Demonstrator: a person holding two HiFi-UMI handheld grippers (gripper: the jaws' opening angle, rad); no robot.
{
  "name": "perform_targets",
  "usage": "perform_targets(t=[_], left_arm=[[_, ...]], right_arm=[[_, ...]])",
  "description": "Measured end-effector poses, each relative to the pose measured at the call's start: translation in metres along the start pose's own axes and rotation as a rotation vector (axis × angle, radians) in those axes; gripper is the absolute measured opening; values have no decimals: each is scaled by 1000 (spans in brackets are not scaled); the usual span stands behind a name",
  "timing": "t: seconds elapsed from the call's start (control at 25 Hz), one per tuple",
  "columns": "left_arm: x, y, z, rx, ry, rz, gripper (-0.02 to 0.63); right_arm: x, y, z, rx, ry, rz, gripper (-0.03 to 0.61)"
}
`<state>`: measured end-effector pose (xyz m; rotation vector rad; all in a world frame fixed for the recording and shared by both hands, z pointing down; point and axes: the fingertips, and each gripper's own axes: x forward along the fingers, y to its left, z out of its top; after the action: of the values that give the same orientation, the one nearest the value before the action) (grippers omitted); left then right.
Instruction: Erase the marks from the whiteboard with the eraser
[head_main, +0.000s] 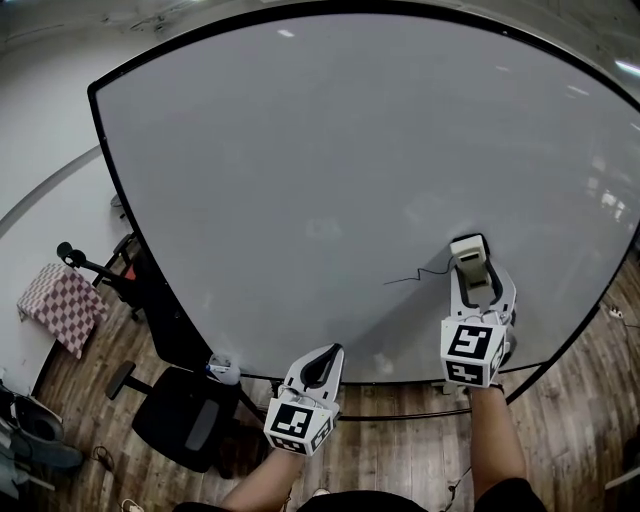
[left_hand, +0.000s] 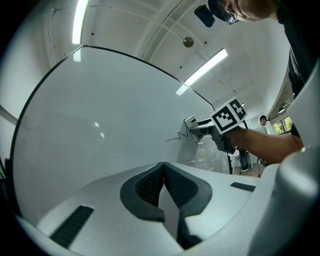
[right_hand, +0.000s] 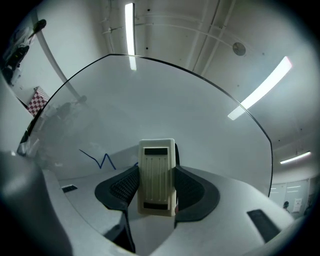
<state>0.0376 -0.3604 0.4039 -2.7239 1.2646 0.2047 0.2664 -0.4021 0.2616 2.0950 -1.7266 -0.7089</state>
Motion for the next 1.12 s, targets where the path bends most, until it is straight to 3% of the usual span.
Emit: perform_targets(t=[0.4, 1.12], left_arm=[[-12, 2, -2, -48, -17, -4, 20], [-40, 41, -3, -56, -33, 84, 20]], right_arm=[[-6, 72, 11, -23, 33, 120, 244], [-10, 202, 25, -6, 32, 414, 244]])
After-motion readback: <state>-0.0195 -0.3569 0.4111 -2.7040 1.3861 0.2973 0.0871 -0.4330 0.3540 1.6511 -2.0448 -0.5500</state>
